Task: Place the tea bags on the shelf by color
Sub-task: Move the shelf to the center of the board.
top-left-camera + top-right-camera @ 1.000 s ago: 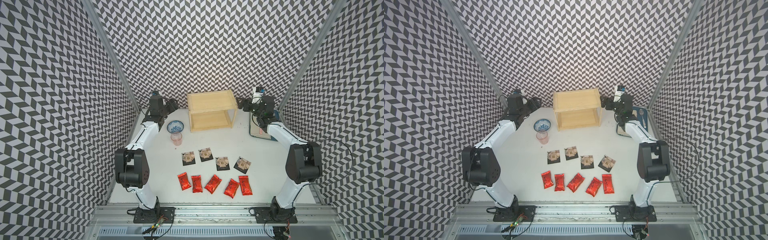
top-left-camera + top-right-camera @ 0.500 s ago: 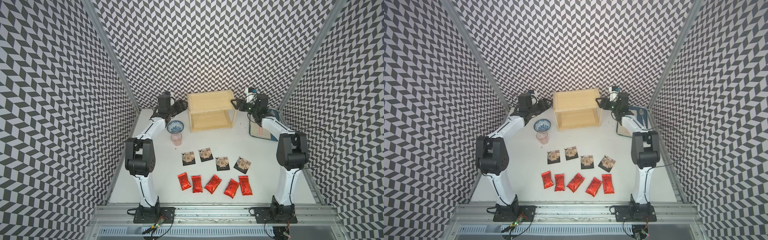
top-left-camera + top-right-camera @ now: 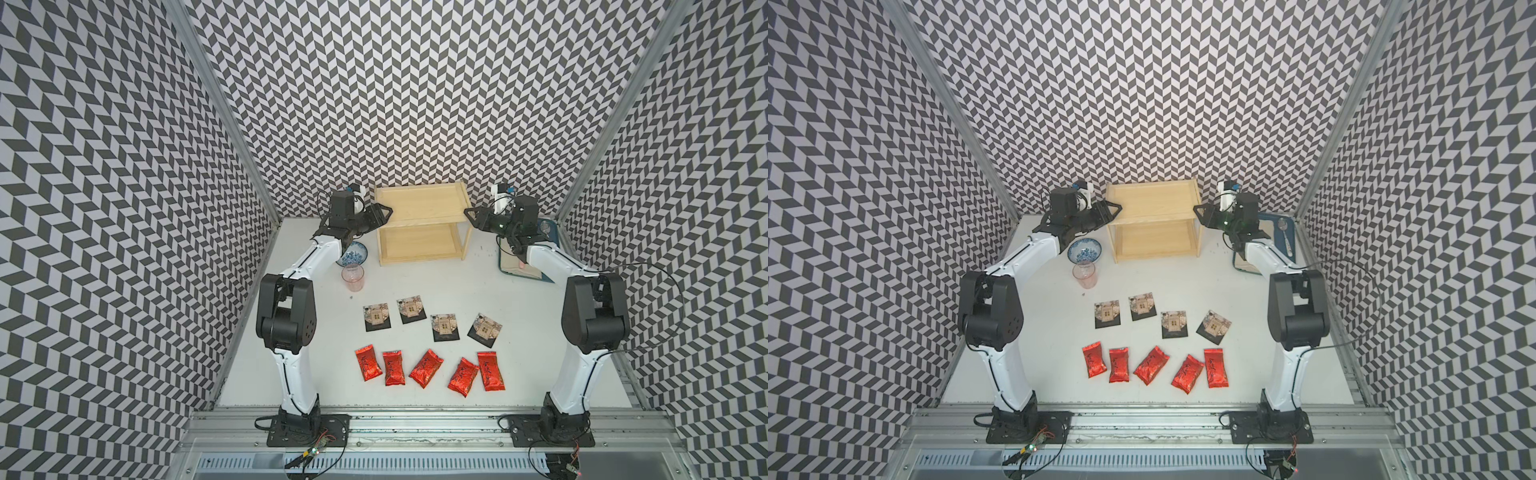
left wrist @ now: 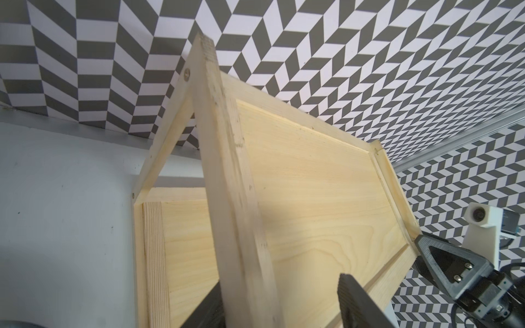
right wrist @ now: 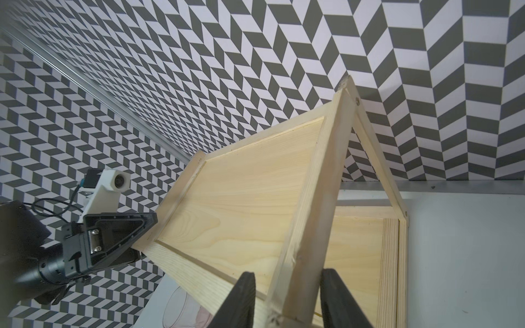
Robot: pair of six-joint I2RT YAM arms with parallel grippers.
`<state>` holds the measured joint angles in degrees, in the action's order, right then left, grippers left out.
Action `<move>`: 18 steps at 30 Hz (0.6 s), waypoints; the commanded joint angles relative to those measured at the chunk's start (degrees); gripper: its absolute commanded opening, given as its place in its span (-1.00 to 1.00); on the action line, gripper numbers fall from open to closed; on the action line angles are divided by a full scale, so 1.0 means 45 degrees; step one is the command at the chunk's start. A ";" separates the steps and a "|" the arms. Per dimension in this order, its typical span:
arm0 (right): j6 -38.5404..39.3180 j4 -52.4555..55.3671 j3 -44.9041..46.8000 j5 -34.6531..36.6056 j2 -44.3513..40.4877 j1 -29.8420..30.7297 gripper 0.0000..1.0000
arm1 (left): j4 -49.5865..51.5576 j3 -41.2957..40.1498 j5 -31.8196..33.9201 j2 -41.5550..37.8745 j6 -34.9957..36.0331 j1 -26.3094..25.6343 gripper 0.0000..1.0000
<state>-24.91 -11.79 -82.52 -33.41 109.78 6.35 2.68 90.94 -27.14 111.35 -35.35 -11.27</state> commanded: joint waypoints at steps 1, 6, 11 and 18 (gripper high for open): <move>0.0017 -0.0822 0.0401 0.0223 -0.1166 0.0227 -0.18 | -0.0341 -0.0458 -0.0202 -0.0906 0.0102 -0.0094 0.23; -0.0006 -0.0885 0.1323 0.0519 -0.1975 0.0265 -0.17 | -0.0416 -0.1444 -0.0083 -0.1722 -0.0006 -0.0181 0.21; -0.0127 -0.1012 0.2144 0.0744 -0.2656 0.0257 -0.17 | -0.0511 -0.2441 0.0070 -0.2736 -0.0054 -0.0415 0.21; -0.0100 -0.0935 0.2988 0.1015 -0.3605 0.0250 -0.16 | -0.0713 -0.3608 0.0295 -0.3512 -0.0034 -0.0836 0.21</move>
<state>-25.17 -13.56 -70.17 -30.04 96.60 7.07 1.80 75.72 -26.20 97.54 -35.73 -14.35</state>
